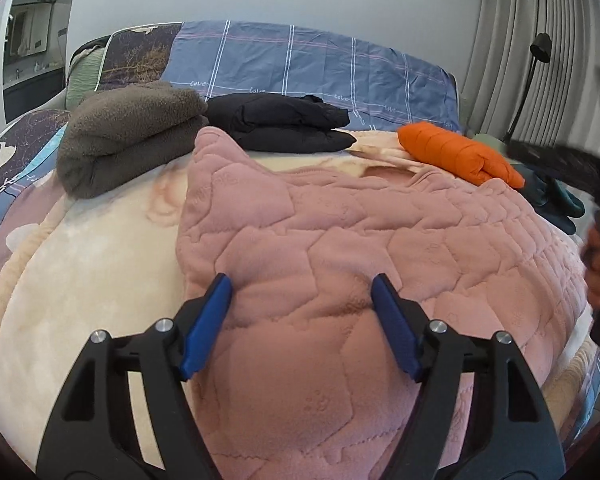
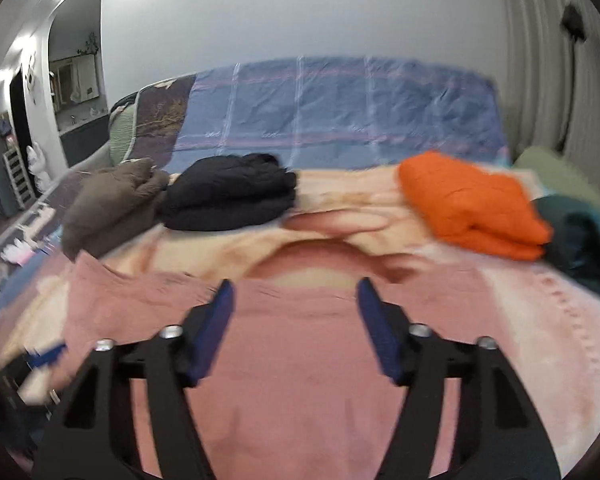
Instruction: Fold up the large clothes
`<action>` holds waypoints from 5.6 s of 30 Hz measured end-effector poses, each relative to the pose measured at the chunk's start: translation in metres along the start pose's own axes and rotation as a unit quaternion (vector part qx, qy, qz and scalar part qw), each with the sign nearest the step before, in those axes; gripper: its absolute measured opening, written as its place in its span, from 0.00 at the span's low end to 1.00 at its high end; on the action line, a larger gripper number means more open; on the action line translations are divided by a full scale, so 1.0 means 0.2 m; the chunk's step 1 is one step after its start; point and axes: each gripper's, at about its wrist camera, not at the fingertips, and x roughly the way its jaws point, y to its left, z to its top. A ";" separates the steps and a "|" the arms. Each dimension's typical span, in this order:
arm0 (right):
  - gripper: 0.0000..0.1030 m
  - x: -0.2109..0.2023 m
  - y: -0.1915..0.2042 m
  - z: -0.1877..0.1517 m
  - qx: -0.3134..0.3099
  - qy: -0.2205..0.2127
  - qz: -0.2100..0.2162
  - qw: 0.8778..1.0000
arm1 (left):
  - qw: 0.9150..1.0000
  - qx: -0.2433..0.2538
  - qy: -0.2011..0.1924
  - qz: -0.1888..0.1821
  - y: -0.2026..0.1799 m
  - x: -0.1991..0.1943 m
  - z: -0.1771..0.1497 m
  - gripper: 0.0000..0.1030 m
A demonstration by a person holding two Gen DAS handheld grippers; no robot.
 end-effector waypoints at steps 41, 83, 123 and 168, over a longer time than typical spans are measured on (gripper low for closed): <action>0.41 0.25 0.05 -0.34 0.009 0.115 0.052 0.992 | 0.995 -0.054 -0.005 -0.080 0.22 0.05 0.36 0.10; 0.43 -0.23 0.20 -0.52 -0.036 0.141 0.083 0.986 | 0.990 -0.107 0.029 -0.085 0.44 0.27 0.12 0.09; 0.67 -0.21 1.12 -1.02 -0.540 -0.023 0.029 0.841 | 0.947 -0.208 0.096 -0.225 0.64 0.54 0.18 0.59; 0.25 -0.56 -0.89 -0.86 0.274 -0.004 0.193 0.942 | 0.949 0.273 0.119 -0.100 -1.70 0.68 0.55 0.43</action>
